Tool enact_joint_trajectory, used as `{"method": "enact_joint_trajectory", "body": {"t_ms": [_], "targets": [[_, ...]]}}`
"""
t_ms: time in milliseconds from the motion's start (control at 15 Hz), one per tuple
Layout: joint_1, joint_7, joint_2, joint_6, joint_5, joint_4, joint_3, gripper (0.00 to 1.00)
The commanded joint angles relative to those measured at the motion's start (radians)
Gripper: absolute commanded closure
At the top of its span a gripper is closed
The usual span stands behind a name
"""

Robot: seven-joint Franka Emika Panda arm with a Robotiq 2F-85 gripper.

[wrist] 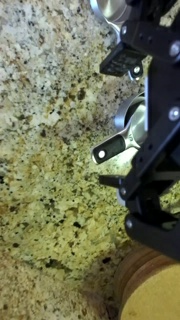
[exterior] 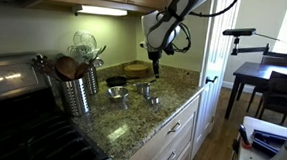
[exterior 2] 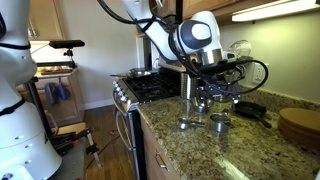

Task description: Pick up the two smaller pots from the small pot and place them on the table.

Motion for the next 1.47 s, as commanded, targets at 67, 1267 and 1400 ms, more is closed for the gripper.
{"method": "enact_joint_trajectory", "body": {"t_ms": [67, 1267, 1400], "targets": [[-0.045, -0.154, 0.045, 0.023, 0.109, 0.026, 0.033, 0.00], [-0.050, -0.256, 0.158, 0.019, 0.162, 0.119, 0.042, 0.00], [-0.051, -0.257, 0.166, 0.020, 0.158, 0.121, 0.041, 0.00]]}}
